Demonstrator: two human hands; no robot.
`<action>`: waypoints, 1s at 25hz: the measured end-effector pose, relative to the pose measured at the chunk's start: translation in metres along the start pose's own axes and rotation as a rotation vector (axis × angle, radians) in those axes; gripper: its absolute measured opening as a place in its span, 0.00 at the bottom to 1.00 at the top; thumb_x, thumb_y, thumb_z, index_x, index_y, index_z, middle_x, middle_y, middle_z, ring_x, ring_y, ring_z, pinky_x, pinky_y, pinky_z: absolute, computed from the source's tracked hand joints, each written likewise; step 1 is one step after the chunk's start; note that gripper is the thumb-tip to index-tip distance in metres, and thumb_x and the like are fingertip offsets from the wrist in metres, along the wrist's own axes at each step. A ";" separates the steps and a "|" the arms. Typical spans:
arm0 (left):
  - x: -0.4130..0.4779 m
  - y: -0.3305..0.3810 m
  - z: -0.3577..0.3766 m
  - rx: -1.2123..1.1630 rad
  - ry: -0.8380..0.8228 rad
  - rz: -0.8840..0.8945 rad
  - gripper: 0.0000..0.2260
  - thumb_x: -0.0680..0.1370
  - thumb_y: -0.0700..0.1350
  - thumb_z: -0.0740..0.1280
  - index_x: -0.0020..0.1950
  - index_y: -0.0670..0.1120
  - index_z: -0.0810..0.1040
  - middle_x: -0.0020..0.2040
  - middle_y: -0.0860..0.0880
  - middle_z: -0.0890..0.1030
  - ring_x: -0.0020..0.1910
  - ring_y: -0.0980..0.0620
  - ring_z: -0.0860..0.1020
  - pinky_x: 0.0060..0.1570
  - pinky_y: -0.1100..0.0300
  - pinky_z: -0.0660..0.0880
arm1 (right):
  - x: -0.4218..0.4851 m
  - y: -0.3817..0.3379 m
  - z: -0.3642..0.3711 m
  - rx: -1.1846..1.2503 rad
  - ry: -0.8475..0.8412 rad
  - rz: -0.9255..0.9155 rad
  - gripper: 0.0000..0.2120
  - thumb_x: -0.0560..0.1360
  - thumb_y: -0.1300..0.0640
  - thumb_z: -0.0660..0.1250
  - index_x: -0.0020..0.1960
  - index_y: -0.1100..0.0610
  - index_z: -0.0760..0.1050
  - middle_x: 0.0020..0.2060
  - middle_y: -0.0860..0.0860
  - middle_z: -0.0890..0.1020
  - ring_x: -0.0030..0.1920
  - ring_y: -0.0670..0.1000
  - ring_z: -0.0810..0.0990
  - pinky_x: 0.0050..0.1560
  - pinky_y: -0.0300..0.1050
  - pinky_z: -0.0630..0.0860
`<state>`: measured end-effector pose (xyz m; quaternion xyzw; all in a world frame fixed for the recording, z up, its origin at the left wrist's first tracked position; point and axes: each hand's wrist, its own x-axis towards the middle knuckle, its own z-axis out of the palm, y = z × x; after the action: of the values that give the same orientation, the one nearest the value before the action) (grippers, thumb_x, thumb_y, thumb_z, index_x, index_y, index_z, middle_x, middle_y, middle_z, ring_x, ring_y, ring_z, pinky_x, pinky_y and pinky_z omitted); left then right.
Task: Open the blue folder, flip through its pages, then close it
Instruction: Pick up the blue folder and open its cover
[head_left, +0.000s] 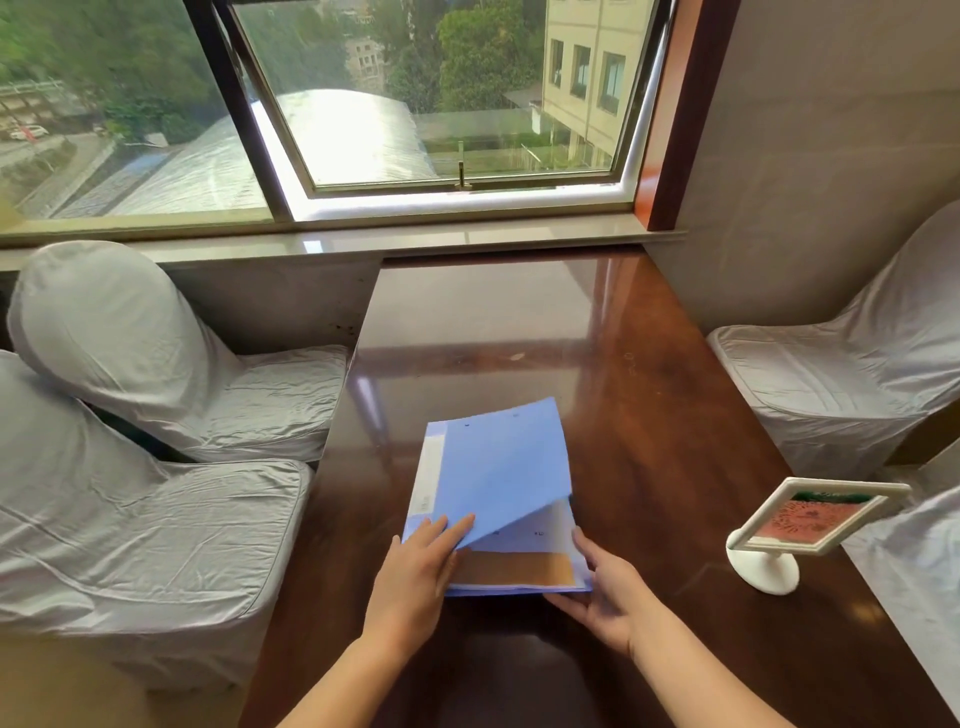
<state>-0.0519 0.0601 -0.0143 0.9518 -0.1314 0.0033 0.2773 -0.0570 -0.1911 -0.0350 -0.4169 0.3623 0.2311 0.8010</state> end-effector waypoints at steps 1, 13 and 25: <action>-0.001 0.003 -0.001 -0.165 0.069 -0.036 0.18 0.82 0.46 0.60 0.70 0.61 0.71 0.70 0.53 0.75 0.71 0.52 0.70 0.71 0.47 0.65 | -0.001 0.001 0.002 -0.060 0.016 -0.009 0.13 0.78 0.55 0.69 0.59 0.61 0.78 0.48 0.60 0.86 0.41 0.59 0.88 0.37 0.54 0.84; 0.000 0.006 -0.027 -1.128 0.499 -0.614 0.10 0.81 0.50 0.61 0.59 0.52 0.78 0.45 0.58 0.87 0.45 0.57 0.84 0.42 0.59 0.78 | -0.009 0.008 0.009 -0.163 0.131 -0.212 0.12 0.80 0.68 0.61 0.56 0.54 0.76 0.55 0.58 0.81 0.51 0.62 0.85 0.35 0.52 0.84; -0.024 -0.001 -0.048 -1.661 0.390 -0.924 0.16 0.80 0.38 0.60 0.68 0.43 0.68 0.62 0.36 0.75 0.58 0.36 0.77 0.48 0.39 0.78 | -0.020 -0.012 0.002 -0.062 0.077 -0.319 0.13 0.79 0.70 0.62 0.54 0.53 0.78 0.56 0.59 0.82 0.53 0.63 0.84 0.35 0.51 0.84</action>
<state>-0.0716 0.0924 0.0238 0.3931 0.3433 -0.0421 0.8520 -0.0604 -0.1970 -0.0130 -0.5024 0.3147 0.0958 0.7996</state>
